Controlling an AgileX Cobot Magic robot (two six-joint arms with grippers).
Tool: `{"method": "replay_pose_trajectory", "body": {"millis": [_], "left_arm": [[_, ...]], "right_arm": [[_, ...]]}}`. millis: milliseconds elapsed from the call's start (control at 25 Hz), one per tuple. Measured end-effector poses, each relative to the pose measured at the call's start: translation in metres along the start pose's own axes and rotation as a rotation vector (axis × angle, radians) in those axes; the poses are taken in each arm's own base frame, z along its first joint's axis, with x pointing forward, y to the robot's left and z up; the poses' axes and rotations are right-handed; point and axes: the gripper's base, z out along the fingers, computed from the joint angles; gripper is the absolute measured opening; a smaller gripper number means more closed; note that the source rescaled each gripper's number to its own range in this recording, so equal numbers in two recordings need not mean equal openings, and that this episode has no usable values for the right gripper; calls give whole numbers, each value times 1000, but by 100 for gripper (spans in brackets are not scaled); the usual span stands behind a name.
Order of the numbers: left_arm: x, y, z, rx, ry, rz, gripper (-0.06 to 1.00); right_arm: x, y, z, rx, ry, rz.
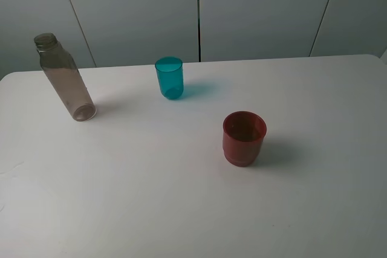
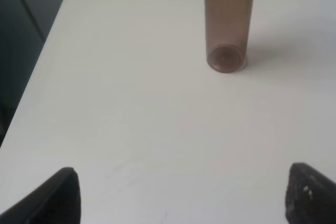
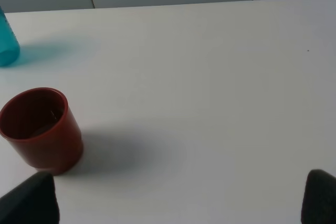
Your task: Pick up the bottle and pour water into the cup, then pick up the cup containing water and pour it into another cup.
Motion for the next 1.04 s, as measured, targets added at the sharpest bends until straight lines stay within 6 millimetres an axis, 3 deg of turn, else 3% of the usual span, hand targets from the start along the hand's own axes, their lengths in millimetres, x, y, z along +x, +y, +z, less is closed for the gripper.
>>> {"method": "replay_pose_trajectory", "body": {"millis": [1040], "left_arm": [[0,0,0,-24,1,-14,100]], "right_arm": [[0,0,0,0,0,0]]}}
